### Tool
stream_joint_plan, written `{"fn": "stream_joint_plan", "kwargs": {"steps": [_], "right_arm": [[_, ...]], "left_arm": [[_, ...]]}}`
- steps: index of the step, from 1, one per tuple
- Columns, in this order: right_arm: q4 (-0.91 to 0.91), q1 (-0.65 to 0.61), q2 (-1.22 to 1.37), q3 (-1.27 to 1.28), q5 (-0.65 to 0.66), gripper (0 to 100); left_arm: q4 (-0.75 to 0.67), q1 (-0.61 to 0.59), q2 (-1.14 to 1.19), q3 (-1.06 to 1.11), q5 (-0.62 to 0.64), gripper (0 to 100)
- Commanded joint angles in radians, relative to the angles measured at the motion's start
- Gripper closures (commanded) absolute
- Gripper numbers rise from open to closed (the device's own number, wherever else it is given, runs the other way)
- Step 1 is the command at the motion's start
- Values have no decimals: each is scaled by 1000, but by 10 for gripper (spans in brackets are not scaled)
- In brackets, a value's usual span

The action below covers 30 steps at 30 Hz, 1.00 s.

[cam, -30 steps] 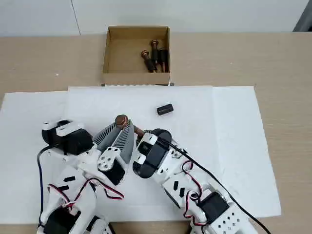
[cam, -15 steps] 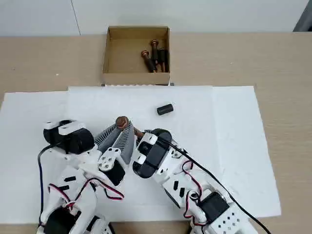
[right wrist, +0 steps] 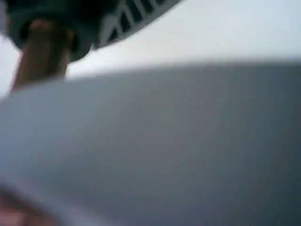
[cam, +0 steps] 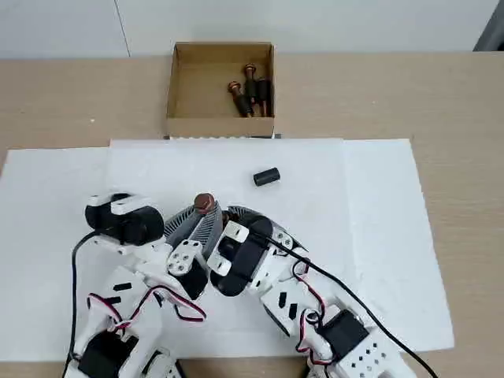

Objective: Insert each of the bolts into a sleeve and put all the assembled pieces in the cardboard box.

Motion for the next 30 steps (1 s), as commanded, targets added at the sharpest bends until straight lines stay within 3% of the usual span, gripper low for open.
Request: {"fn": "stream_joint_plan", "kwargs": {"steps": [1,16,23,30], "right_arm": [[-76,-2,-13,-12,11,996],[-88,-38,-13,-9,58,996],[-88,-35,-13,-9,58,996],[-88,-33,-12,12,58,996]], "left_arm": [[0,-2,3,13,-6,994],[2,71,3,136,-3,991],[0,-18,3,131,-9,847],[-2,-31,3,125,-9,840]]}}
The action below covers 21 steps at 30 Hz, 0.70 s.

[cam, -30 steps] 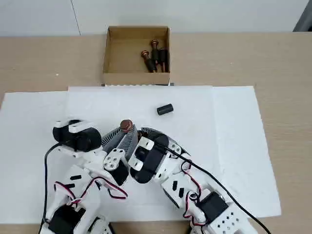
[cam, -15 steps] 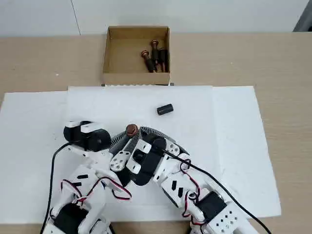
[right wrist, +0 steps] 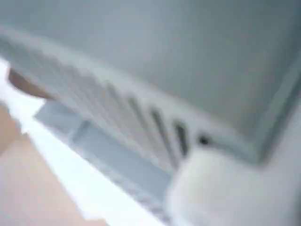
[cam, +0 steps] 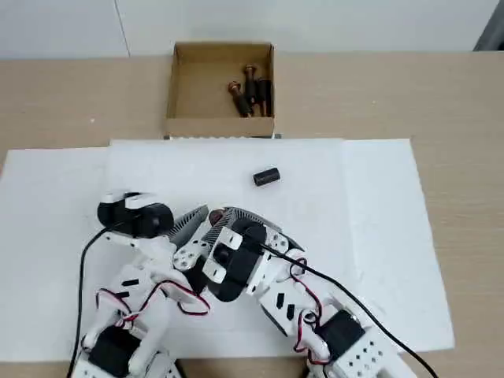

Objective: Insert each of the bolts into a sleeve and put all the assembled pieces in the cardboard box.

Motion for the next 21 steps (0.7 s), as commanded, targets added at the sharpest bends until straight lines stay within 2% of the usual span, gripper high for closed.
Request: {"fn": "stream_joint_plan", "kwargs": {"steps": [1,9,14,17,21], "right_arm": [[-44,-8,-16,-8,12,996],[-44,-8,-16,-2,8,996],[-44,4,-16,-5,9,996],[-44,31,-16,-5,8,996],[-44,82,-16,-6,0,996]], "left_arm": [[12,-3,8,-5,-8,839],[14,-11,9,-134,-8,838],[14,-80,9,-179,-11,841],[14,-124,8,-180,-55,842],[14,-232,8,-171,-103,930]]}}
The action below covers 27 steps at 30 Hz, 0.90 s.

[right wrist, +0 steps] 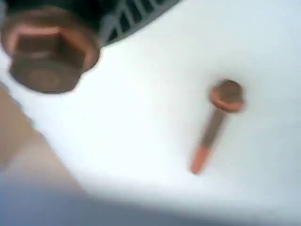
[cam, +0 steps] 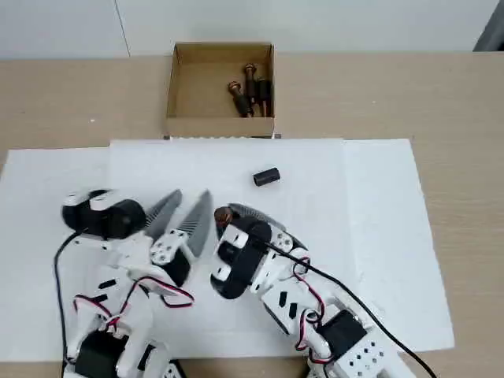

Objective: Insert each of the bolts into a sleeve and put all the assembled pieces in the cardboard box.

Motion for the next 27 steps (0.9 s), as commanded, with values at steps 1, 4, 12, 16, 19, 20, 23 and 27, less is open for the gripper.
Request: {"fn": "stream_joint_plan", "kwargs": {"steps": [1,4,12,16,19,20,23,27], "right_arm": [[-33,51,-13,-25,-20,996],[-30,104,-4,-23,-137,996],[45,223,30,-77,-364,997],[156,294,185,-284,-526,997],[180,338,374,-456,-575,997],[180,344,435,-503,-578,997],[176,349,615,-638,-580,996],[171,354,845,-832,-577,996]], "left_arm": [[3,-95,-6,-25,-46,968],[3,-195,-6,25,-114,987],[26,-405,-6,200,-319,995],[132,-405,-6,229,-318,995],[161,-411,-6,226,-318,995],[169,-411,-6,226,-318,995],[170,-407,-6,229,-318,995],[167,-407,-6,231,-318,995]]}}
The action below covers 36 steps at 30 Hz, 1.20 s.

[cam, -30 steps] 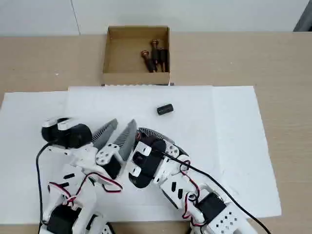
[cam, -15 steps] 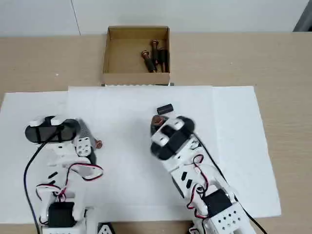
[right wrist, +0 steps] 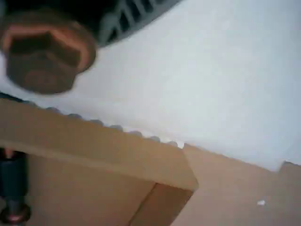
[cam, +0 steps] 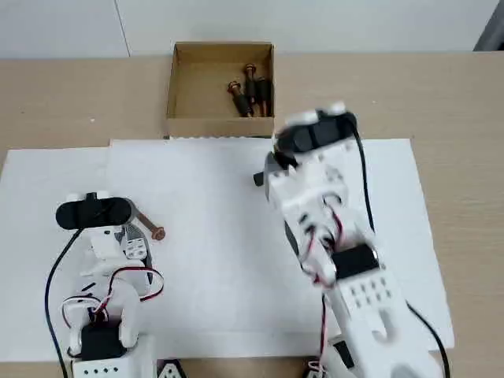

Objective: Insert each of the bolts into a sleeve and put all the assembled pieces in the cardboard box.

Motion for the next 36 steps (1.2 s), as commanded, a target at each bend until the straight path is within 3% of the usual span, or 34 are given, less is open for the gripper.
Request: {"fn": "stream_joint_plan", "kwargs": {"steps": [1,8,21,32,36], "right_arm": [[-7,16,196,-242,-9,996],[1,16,596,-671,12,995],[-4,-12,1236,-1396,348,995],[-7,-81,1535,-1628,572,987],[-1,-79,1580,-1639,578,882]], "left_arm": [[-2,0,-8,-1,-5,995],[-5,2,-8,65,-9,994],[-5,2,-8,65,-11,994],[-5,2,-8,65,-9,994],[-5,2,-8,65,-8,994]]}}
